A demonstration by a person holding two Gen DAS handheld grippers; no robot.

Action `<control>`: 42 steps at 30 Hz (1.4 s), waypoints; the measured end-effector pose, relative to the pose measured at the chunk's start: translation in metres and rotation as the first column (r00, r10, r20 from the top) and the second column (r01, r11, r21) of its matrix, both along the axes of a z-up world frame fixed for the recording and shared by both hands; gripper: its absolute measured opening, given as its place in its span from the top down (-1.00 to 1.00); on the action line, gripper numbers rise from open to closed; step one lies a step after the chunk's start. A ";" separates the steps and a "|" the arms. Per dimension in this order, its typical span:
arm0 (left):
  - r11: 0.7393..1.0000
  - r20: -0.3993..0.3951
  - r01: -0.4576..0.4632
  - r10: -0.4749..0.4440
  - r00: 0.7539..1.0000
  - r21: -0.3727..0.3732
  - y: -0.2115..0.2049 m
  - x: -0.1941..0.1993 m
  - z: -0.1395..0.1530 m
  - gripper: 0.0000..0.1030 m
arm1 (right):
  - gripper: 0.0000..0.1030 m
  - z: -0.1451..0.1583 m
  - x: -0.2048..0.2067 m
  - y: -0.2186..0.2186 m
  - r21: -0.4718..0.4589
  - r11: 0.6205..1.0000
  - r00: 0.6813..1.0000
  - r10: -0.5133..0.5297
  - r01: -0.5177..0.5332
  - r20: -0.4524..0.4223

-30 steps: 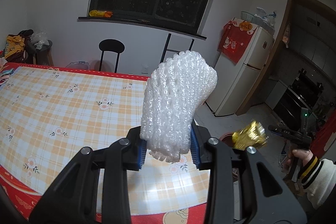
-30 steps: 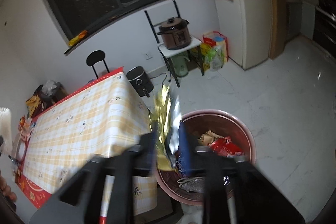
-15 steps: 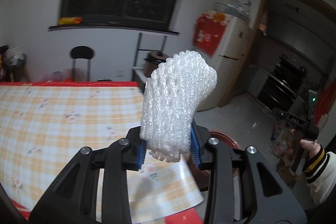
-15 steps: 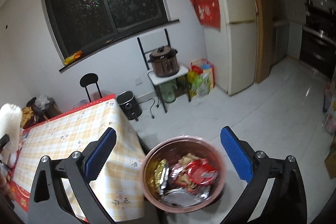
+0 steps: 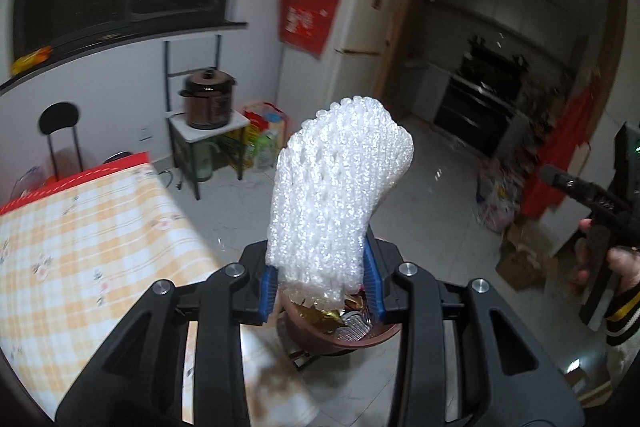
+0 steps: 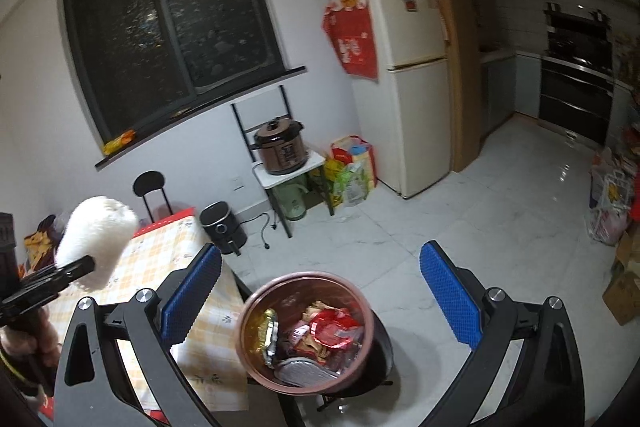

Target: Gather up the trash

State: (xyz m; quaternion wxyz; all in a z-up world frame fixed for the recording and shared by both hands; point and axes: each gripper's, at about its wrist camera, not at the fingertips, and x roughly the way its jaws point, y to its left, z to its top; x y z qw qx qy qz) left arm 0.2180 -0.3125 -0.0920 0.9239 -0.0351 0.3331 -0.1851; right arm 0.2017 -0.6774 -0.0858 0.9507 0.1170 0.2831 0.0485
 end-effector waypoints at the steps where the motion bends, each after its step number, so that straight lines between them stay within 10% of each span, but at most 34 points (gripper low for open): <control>1: 1.000 -0.011 0.021 -0.021 1.000 0.006 -0.011 0.008 -0.005 0.27 | -0.90 -0.002 -0.001 -0.005 0.002 1.000 1.000 -0.013 0.013 -0.006; 15: 0.979 -0.140 0.202 -0.196 0.970 0.028 -0.109 0.085 -0.065 0.11 | -0.90 -0.030 -0.016 -0.056 -0.003 0.988 0.985 -0.154 0.154 -0.082; 23: 0.974 -0.171 0.228 -0.225 0.959 -0.001 -0.118 0.108 -0.083 -0.56 | -0.90 -0.033 -0.013 -0.057 -0.019 0.987 0.982 -0.162 0.161 -0.098; 42: 0.993 0.018 0.116 -0.116 0.993 0.020 -0.024 0.041 0.005 -0.85 | -0.90 -0.002 -0.018 0.006 -0.090 0.989 0.990 -0.126 0.121 -0.059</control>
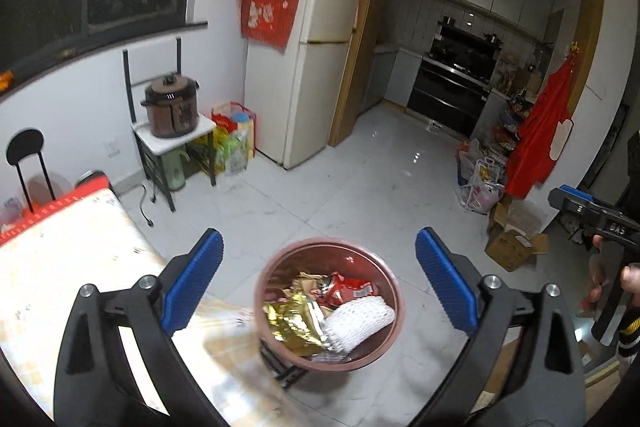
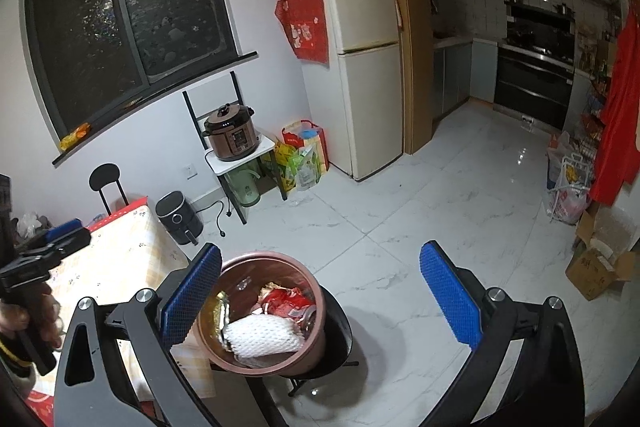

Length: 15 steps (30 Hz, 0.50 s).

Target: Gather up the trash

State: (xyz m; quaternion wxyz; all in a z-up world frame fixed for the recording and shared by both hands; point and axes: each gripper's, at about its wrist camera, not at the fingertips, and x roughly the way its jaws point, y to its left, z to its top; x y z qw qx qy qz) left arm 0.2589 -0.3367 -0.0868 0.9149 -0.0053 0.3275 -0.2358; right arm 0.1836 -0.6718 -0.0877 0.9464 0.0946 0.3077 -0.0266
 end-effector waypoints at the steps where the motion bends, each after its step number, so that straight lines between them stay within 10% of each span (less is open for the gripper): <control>1: 1.000 0.019 0.003 -0.003 1.000 0.004 0.007 -0.008 0.008 -0.85 | -0.90 0.004 -0.003 0.006 0.000 1.000 1.000 -0.003 0.003 0.008; 15: 1.000 0.178 -0.006 0.005 0.984 0.003 0.095 -0.099 0.093 -0.88 | -0.90 0.061 -0.065 0.105 -0.077 0.996 0.993 -0.043 0.052 0.107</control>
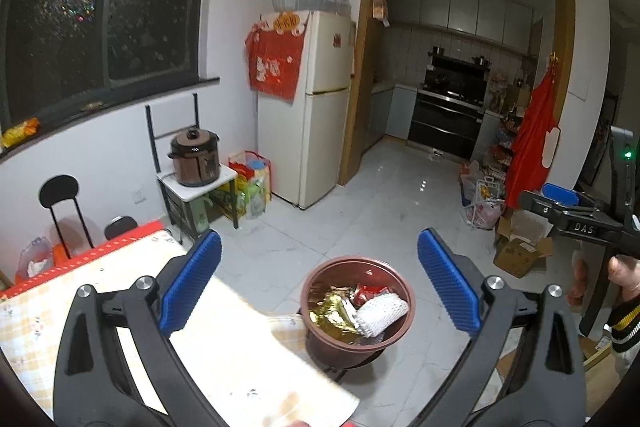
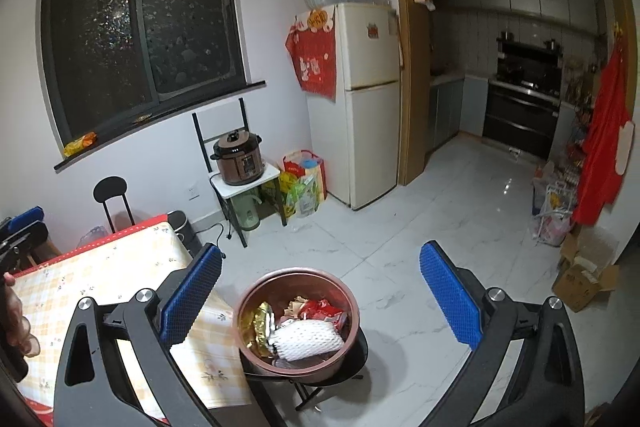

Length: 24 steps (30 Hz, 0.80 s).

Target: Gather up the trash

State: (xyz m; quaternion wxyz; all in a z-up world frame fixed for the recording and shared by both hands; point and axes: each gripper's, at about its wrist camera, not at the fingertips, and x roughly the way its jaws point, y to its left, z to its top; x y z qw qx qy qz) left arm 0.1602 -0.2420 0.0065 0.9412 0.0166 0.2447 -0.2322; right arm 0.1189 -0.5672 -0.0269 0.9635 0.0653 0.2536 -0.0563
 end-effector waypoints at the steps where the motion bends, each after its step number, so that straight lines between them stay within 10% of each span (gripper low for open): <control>1: 1.000 0.013 -0.012 0.012 1.000 0.009 0.008 -0.007 0.005 -0.88 | -0.90 0.002 -0.005 0.005 -0.004 1.000 1.000 -0.004 0.004 0.004; 24: 0.997 0.117 -0.067 0.061 0.991 0.046 0.074 -0.068 0.029 -0.89 | -0.90 0.034 -0.064 0.064 -0.088 0.994 0.997 -0.067 0.070 0.033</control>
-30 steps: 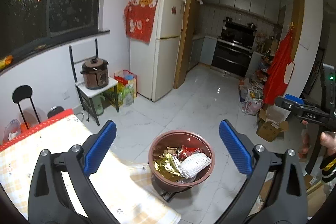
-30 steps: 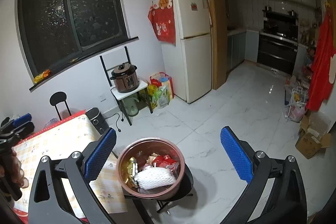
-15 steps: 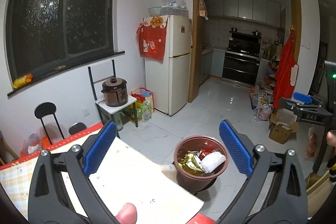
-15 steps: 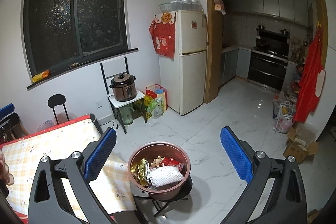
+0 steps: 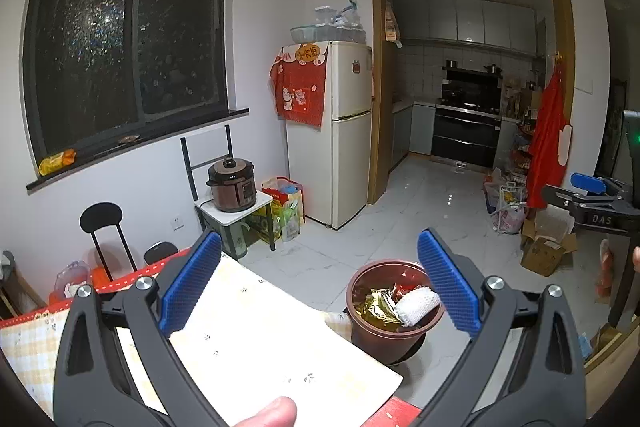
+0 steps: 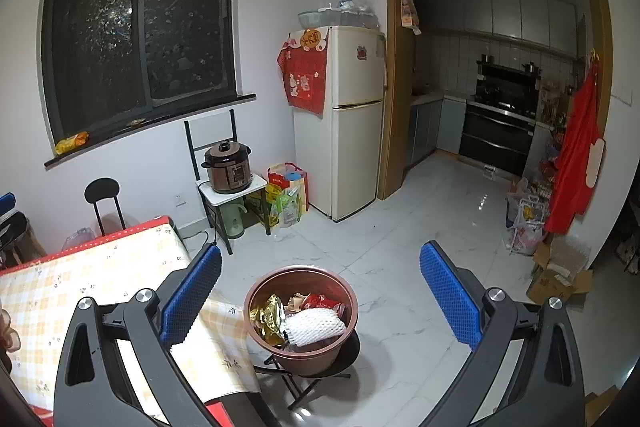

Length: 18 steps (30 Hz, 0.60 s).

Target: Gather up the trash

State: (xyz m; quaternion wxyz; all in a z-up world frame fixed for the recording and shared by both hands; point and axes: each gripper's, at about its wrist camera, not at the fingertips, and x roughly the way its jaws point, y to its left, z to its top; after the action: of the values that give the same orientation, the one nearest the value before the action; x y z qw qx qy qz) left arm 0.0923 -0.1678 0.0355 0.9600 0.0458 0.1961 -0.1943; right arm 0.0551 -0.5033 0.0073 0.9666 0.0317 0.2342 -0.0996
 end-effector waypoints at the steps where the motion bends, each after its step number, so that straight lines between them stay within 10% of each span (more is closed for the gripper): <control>1: 1.000 0.000 -0.003 0.003 1.000 0.000 0.000 0.001 0.001 -0.89 | -0.90 0.001 -0.001 0.001 0.000 1.000 1.000 0.000 0.000 0.002; 18: 1.000 0.005 -0.012 0.012 1.000 0.011 -0.004 -0.002 0.004 -0.89 | -0.90 0.001 -0.002 0.000 -0.004 1.000 1.000 -0.007 0.007 0.001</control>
State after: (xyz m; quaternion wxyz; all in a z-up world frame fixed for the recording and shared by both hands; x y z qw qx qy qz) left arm 0.0906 -0.1718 0.0396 0.9613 0.0504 0.1953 -0.1875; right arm 0.0528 -0.5038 0.0088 0.9664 0.0308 0.2333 -0.1034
